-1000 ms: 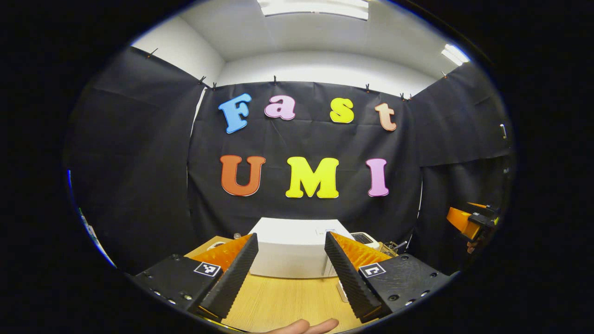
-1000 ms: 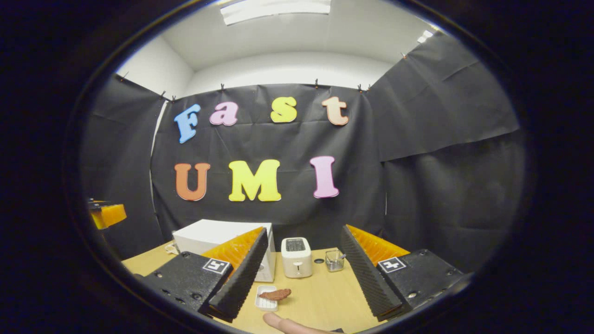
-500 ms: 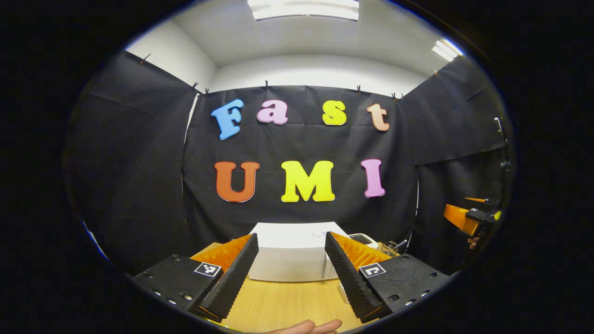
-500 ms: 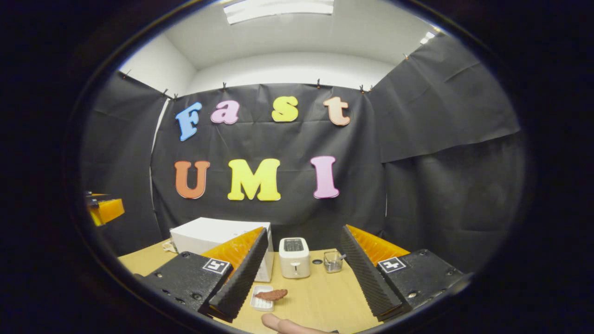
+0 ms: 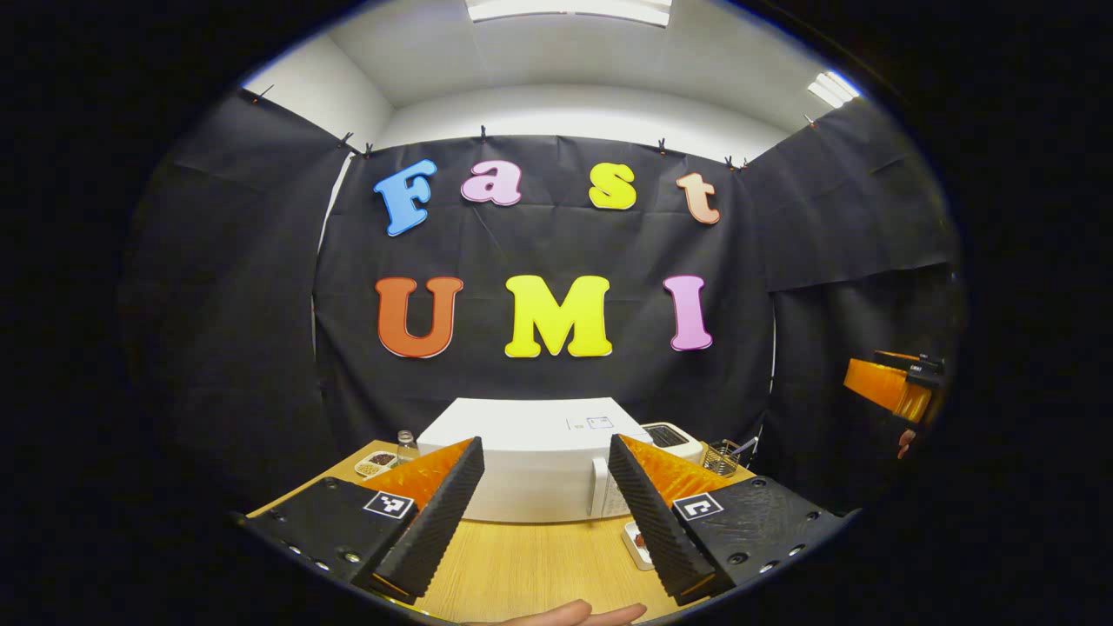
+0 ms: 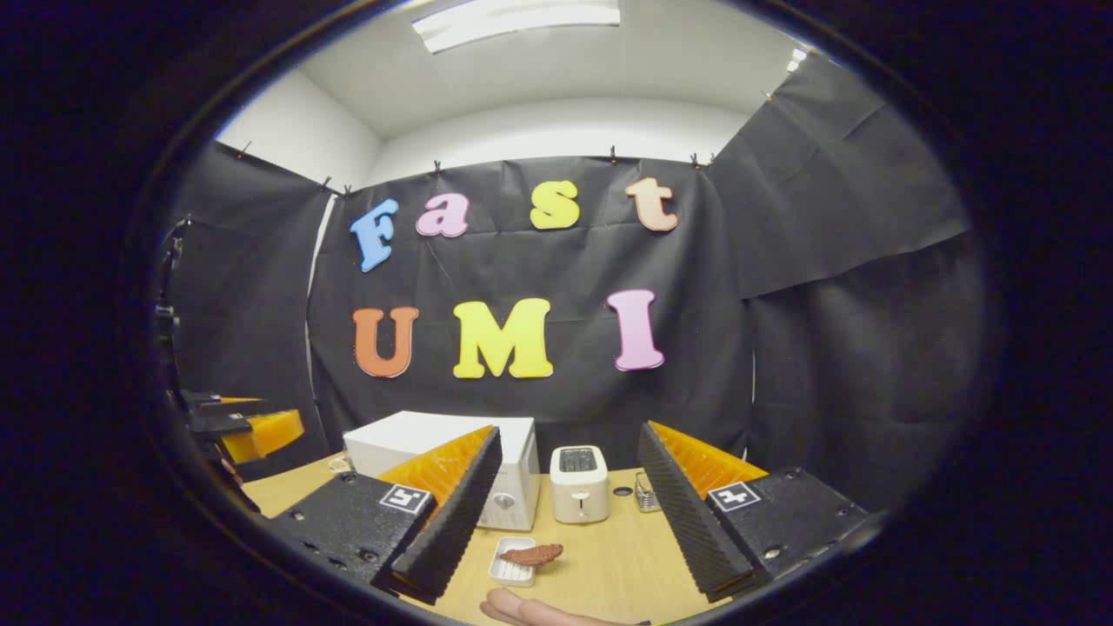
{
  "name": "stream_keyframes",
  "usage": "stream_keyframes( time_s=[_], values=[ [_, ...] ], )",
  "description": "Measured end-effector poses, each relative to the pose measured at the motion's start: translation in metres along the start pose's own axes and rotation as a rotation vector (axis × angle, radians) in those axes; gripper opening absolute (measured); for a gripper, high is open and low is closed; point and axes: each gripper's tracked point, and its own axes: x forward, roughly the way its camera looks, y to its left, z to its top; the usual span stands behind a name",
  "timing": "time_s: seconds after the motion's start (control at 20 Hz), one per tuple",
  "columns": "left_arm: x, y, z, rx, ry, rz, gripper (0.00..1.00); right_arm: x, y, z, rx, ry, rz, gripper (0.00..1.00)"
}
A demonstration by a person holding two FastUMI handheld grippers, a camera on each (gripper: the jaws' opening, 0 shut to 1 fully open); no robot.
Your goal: Open the microwave oven with the left hand, put the food in, and close the microwave oven.
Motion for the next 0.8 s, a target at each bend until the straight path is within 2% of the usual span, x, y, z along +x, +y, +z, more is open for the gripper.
stream_keyframes(
  time_s=[0.15,0.35,0.4,0.45,0.5,0.55,0.8],
  values=[
    [0.034,-0.014,-0.037,0.013,0.057,-0.021,0.92,0.003,-0.004,0.002,-0.004,-0.016,0.017,0.9],
    [0.081,-0.034,-0.087,-0.019,0.119,-0.053,0.93,0.006,-0.022,0.003,0.011,-0.034,0.017,0.9],
    [0.093,-0.036,-0.098,-0.027,0.128,-0.056,0.93,0.007,-0.027,0.003,0.011,-0.042,0.01,1.0],
    [0.104,-0.038,-0.109,-0.028,0.137,-0.052,0.93,0.009,-0.031,0.002,0.013,-0.046,0.005,1.0],
    [0.117,-0.039,-0.119,-0.028,0.142,-0.05,0.93,0.011,-0.034,0.002,0.015,-0.045,0.0,0.9],
    [0.126,-0.041,-0.128,-0.025,0.145,-0.049,0.93,0.013,-0.037,-0.001,0.017,-0.038,0.002,1.0],
    [0.164,-0.066,-0.159,-0.039,0.139,-0.089,0.93,0.021,-0.051,-0.005,-0.001,-0.031,0.0,1.0]
  ],
)
